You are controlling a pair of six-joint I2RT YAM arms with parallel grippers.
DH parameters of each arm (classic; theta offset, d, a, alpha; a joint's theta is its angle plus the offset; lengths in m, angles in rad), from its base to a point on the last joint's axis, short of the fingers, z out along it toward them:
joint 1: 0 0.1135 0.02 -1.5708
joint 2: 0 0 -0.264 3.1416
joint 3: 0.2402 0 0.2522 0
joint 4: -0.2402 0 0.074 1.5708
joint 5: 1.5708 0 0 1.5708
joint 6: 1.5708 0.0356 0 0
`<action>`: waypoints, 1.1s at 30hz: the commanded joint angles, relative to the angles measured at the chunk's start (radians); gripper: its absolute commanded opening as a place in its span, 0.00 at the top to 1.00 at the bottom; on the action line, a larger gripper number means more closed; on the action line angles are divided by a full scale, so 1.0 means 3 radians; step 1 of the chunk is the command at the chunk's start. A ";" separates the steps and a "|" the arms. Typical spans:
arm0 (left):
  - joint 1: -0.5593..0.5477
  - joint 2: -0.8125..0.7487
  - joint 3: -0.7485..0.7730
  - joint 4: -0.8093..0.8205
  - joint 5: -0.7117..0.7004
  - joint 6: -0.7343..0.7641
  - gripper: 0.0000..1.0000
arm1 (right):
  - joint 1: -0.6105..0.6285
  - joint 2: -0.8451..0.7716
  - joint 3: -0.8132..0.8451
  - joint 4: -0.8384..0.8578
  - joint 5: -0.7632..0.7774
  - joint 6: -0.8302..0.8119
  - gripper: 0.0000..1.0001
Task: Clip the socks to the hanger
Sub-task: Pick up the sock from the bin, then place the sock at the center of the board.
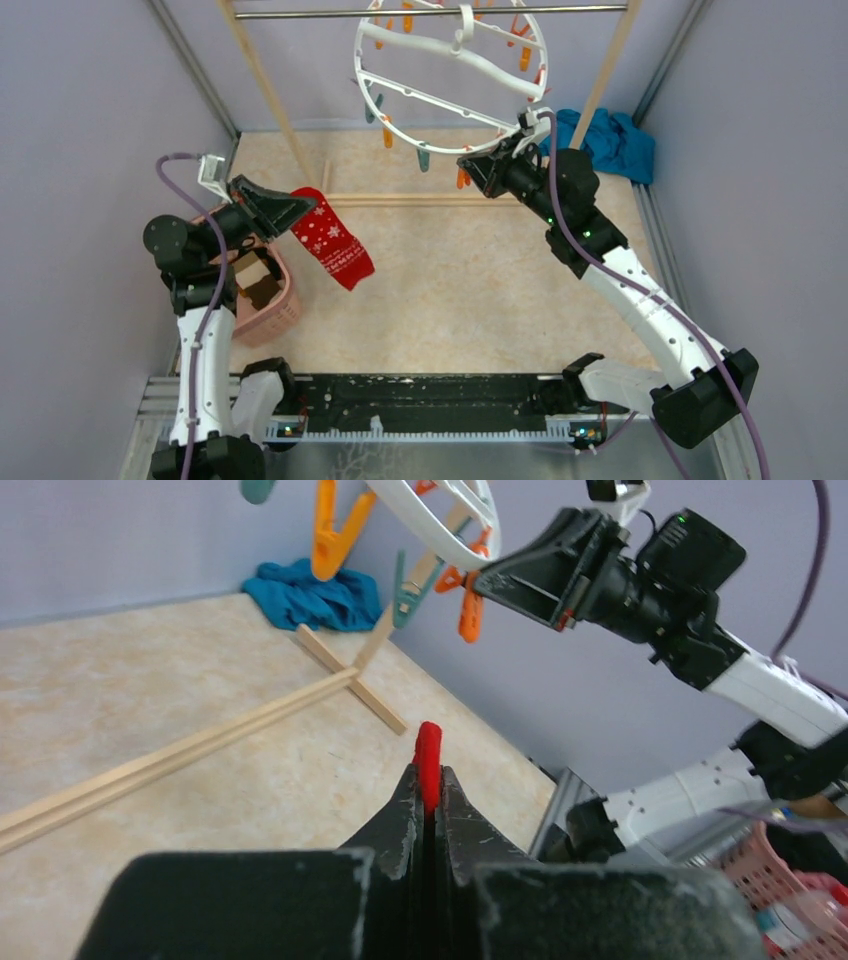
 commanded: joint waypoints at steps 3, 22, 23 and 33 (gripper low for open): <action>-0.0243 0.0157 0.0096 0.0547 0.0549 -0.0019 1.00 | -0.0011 -0.0052 0.0101 -0.0140 -0.0460 0.0044 1.00; -0.1698 0.0994 -0.0410 -0.0132 -0.0894 0.1125 1.00 | -0.0009 0.0001 0.0097 -0.0217 -0.0397 0.0013 1.00; -0.1698 0.1077 -0.0420 -0.0209 -0.1050 0.1193 1.00 | -0.0012 0.0000 0.0102 -0.0218 -0.0396 0.0013 1.00; -0.1693 0.2167 -0.0184 -0.0511 -0.2427 0.1566 1.00 | -0.0011 0.0032 0.0006 -0.0131 -0.0411 0.0051 1.00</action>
